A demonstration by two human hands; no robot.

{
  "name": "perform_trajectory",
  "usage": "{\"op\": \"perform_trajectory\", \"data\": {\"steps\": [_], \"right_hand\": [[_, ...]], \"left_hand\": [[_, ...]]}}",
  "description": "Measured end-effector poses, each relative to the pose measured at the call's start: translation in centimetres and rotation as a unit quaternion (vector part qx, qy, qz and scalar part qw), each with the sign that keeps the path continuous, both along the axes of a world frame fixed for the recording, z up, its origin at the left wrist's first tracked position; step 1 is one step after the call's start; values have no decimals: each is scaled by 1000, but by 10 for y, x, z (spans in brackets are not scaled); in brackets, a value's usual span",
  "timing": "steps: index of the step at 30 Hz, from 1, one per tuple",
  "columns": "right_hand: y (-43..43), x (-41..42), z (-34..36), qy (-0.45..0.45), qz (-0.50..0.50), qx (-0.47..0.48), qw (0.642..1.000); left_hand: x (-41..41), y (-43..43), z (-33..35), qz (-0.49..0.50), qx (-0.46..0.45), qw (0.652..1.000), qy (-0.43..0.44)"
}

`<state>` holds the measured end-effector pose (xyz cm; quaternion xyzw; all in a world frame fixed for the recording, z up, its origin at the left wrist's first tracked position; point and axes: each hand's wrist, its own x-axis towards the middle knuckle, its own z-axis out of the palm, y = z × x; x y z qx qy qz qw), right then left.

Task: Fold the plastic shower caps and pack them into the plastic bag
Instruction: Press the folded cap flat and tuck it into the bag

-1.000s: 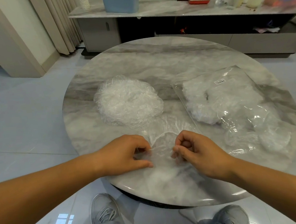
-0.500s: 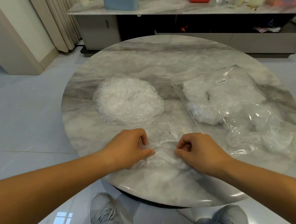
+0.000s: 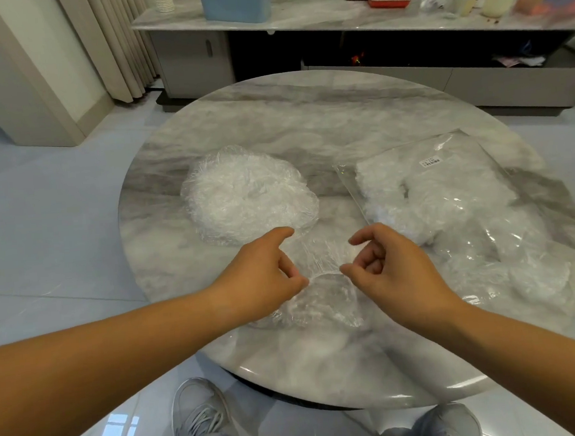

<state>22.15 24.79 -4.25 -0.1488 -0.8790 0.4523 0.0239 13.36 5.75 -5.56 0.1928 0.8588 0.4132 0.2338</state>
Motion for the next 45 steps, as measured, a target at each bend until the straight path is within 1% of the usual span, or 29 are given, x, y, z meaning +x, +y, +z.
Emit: {"op": "perform_trajectory", "data": {"steps": [2, 3, 4, 5, 6, 7, 9, 11, 13, 15, 17, 19, 21, 22, 24, 27, 29, 31, 32, 33, 35, 38, 40, 42, 43, 44, 45], "right_hand": [[-6, -1, 7, -19, -27, -148, 988], [-9, -1, 10, -46, -40, -235, 970], [-11, -2, 11, -77, -54, -316, 944], [-12, -3, 11, -104, -66, -375, 919], [-10, -4, 9, -123, -78, -410, 900], [-6, -6, 7, -138, -89, -427, 889], [1, -11, 2, -162, -101, -432, 882], [7, -14, -1, -174, -102, -424, 883], [10, -14, -3, -154, -99, -417, 890], [10, -11, -4, -123, -78, -401, 905], [8, -5, -4, -103, -35, -353, 929], [6, 4, -6, -94, 25, -247, 964], [6, 14, -9, -90, 81, -108, 987], [7, 17, -10, -88, 105, -51, 989], [9, 20, -12, -81, 148, 13, 986], [10, 19, -13, -81, 165, 32, 982], [10, 18, -13, -79, 174, 52, 980], [9, 18, -13, -80, 188, 73, 976], [9, 18, -12, -81, 194, 84, 974], [8, 17, -10, -84, 203, 93, 971], [8, 16, -7, -97, 219, 108, 965], [11, 14, 6, -97, 203, 123, 967], [14, 14, 16, -53, 159, 146, 975], [14, 15, 24, 18, 112, 174, 978], [13, 15, 26, 65, 114, 183, 974], [13, 14, 27, 107, 146, 186, 966], [12, 13, 24, 131, 201, 193, 951]], "left_hand": [[3, 2, 3, 27, 47, 994, -99], [3, 3, 4, 40, 65, 986, -150], [3, 4, 5, 53, 79, 976, -197], [3, 4, 6, 64, 89, 965, -239], [1, 4, 6, 72, 96, 954, -274], [-1, 3, 6, 76, 101, 945, -301], [-5, 0, 6, 72, 110, 933, -335], [-7, -2, 6, 72, 122, 924, -356], [-8, -2, 7, 72, 137, 916, -370], [-9, -3, 7, 64, 156, 910, -378], [-9, -4, 9, 54, 158, 914, -371], [-7, -3, 11, 46, 147, 921, -357], [-6, -2, 10, 51, 133, 931, -336], [-5, -2, 8, 55, 127, 937, -320], [-4, -3, 4, 65, 116, 951, -280], [-6, -6, -3, 78, 69, 974, -200], [-8, -8, -6, 57, -20, 994, -92], [-10, -10, -8, 26, -112, 993, 25], [-11, -11, -9, 10, -149, 987, 62], [-11, -12, -9, -7, -178, 981, 78], [-11, -13, -10, -31, -216, 973, 80], [-10, -12, -8, -48, -243, 964, 94], [-7, -10, -7, -56, -259, 959, 103], [-5, -9, -6, -62, -273, 954, 109], [-5, -8, -6, -64, -276, 953, 111], [-5, -7, -6, -66, -276, 952, 111], [-6, -7, -6, -68, -273, 953, 111]]}}
